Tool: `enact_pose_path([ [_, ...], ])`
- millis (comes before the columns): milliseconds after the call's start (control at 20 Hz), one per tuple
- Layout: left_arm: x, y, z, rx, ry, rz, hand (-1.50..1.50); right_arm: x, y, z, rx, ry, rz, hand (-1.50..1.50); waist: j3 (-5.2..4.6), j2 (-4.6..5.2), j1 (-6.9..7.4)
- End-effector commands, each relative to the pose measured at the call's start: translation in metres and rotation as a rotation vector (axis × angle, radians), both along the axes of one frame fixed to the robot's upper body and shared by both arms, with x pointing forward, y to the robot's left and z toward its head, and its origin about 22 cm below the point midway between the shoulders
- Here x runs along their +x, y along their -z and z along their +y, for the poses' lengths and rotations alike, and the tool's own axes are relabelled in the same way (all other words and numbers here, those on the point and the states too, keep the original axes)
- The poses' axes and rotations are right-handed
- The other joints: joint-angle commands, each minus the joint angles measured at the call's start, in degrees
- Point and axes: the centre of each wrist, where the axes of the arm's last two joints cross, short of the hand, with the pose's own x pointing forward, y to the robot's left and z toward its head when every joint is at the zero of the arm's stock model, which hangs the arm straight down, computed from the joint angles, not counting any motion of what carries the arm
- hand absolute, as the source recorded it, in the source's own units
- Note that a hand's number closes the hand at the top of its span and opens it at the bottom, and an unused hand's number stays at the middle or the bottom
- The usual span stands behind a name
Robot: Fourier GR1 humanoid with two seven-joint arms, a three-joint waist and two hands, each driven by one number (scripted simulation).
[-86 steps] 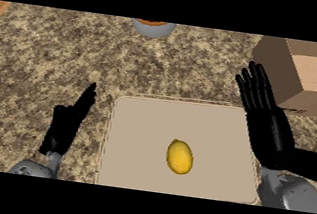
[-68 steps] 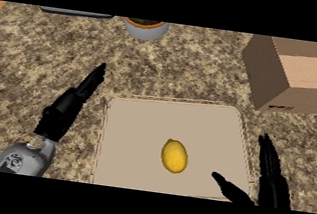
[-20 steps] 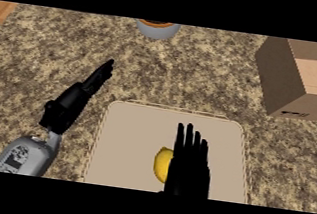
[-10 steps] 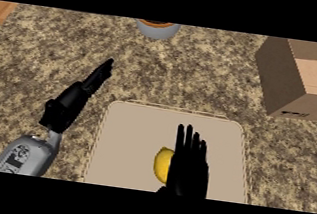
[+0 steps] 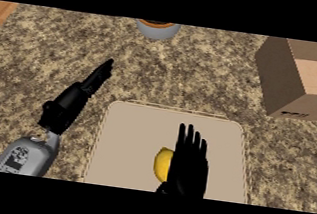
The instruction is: Pick the lemon from the tray and place it in the cardboard box
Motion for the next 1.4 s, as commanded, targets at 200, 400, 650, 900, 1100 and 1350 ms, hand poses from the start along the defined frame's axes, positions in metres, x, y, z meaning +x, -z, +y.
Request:
enact_pose_path([
  [200,-0.003,0.003,-0.007,0.006,0.004,-0.009,0.0,0.002,0.011,0.001,-0.07,0.113,0.057,-1.5,0.05,0.21,-0.07],
  [400,0.003,-0.005,-0.007,0.004,0.002,-0.003,0.0,0.005,0.025,0.003,-0.08,0.069,0.08,1.5,0.05,0.23,0.08],
  [650,0.007,0.01,-0.019,0.008,-0.003,0.001,0.0,0.015,0.03,-0.055,-0.109,-0.048,0.014,1.5,0.05,0.29,-0.54],
  [900,0.001,0.007,0.006,0.016,-0.014,0.01,0.0,0.017,0.004,-0.147,-0.15,-0.483,-0.031,1.5,0.23,0.45,-1.15],
  [1100,0.001,-0.004,0.001,0.001,-0.017,-0.018,0.0,0.037,-0.022,-0.233,-0.192,-0.565,-0.151,1.5,0.34,0.37,-0.92],
  [1350,-0.007,0.004,0.005,0.006,-0.019,0.0,0.0,0.044,-0.051,-0.319,-0.256,-0.571,-0.351,1.5,0.2,0.14,-1.02],
])
